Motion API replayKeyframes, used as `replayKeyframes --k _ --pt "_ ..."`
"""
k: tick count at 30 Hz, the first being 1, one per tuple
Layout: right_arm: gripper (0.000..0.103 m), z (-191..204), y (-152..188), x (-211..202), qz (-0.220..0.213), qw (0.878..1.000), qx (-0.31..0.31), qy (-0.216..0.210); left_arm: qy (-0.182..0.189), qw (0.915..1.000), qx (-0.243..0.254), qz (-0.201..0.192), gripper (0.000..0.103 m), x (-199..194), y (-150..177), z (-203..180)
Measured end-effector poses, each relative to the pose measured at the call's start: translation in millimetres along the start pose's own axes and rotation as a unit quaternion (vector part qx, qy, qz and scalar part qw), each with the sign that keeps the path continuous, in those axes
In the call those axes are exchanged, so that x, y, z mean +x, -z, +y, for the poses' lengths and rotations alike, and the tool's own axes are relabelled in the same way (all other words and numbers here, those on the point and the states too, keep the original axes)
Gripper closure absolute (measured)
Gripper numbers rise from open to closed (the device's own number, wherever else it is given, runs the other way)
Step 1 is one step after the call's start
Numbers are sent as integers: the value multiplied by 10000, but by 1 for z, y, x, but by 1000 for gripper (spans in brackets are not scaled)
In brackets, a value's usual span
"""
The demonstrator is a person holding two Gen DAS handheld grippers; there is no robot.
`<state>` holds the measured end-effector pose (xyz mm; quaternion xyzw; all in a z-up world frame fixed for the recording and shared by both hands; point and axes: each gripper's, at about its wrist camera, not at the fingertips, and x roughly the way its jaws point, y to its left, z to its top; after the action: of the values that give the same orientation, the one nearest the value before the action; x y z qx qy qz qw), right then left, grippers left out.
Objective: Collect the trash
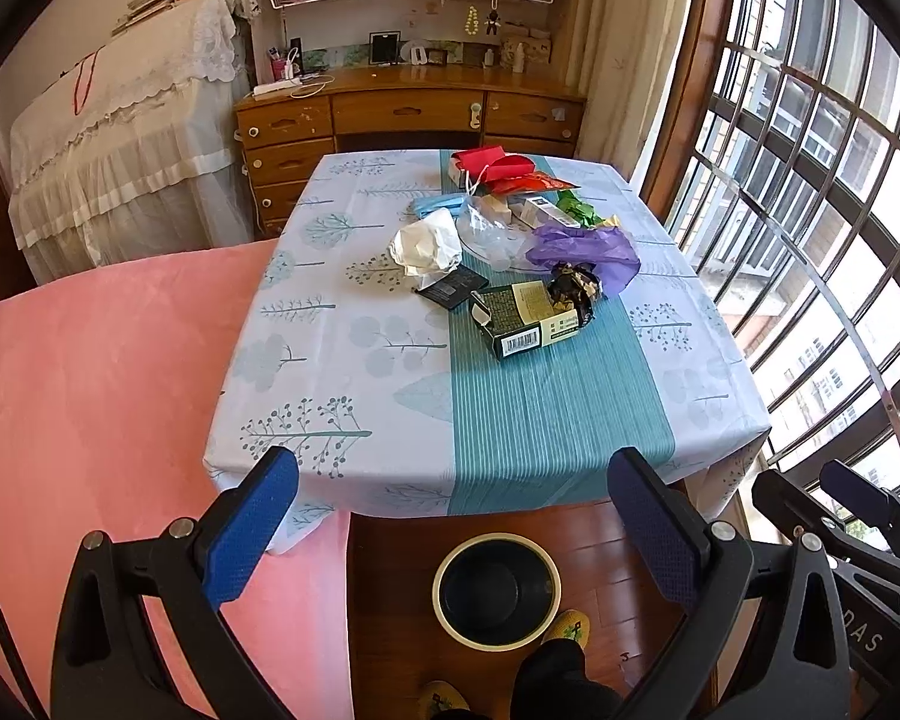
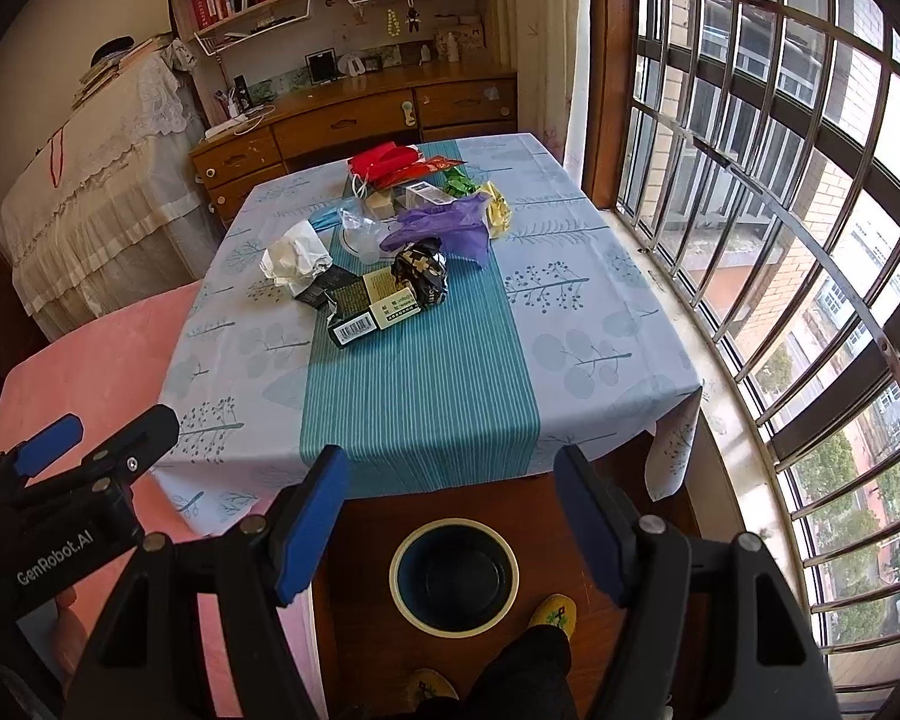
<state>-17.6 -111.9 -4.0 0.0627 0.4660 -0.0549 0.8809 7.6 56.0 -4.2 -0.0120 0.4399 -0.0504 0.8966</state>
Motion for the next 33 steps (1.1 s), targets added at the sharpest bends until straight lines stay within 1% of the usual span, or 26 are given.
replayKeyframes --k 4,8,11,14,16,17,20,22,25,28,30,31,33 --pt "31 -2 -10 3 -64 9999 71 37 89 10000 35 -1 1 10 -8 -1" --pt "31 -1 -25 18 -24 10000 10 1 99 9999 2 21 1 24 -20 -1" --pt "31 1 -42 37 55 9999 -113 -89 75 9998 -179 69 1 41 -32 3" --pt "31 2 -65 60 122 9992 -291 -230 -32 9988 -477 111 1 60 -46 9" --pt "32 2 -82 81 247 9979 -422 -414 -182 9972 -702 181 1 77 -56 13" --pt "32 2 -92 94 391 9964 -498 -561 -265 9960 -821 230 1 84 -61 15" --pt "32 4 -111 140 1002 9871 -616 -1088 -526 9897 -1252 458 1 112 -70 23" --pt "33 1 -120 172 1361 9803 -549 -1320 -799 9859 -1376 516 1 129 -71 27" --pt "36 -5 -123 217 1856 9687 -195 -1640 -1281 9793 -1441 622 1 154 -70 30" --pt "37 -8 -118 252 2319 9496 383 -2075 -1518 9746 -1429 816 2 173 -69 31" --pt "37 -9 -115 267 2455 9366 821 -2359 -1668 9720 -1398 886 2 183 -69 32" --pt "37 -9 -115 272 2467 9323 991 -2452 -1728 9709 -1389 906 2 187 -69 33" --pt "37 -6 -114 280 2451 9283 1201 -2524 -1826 9684 -1405 960 2 195 -70 36"
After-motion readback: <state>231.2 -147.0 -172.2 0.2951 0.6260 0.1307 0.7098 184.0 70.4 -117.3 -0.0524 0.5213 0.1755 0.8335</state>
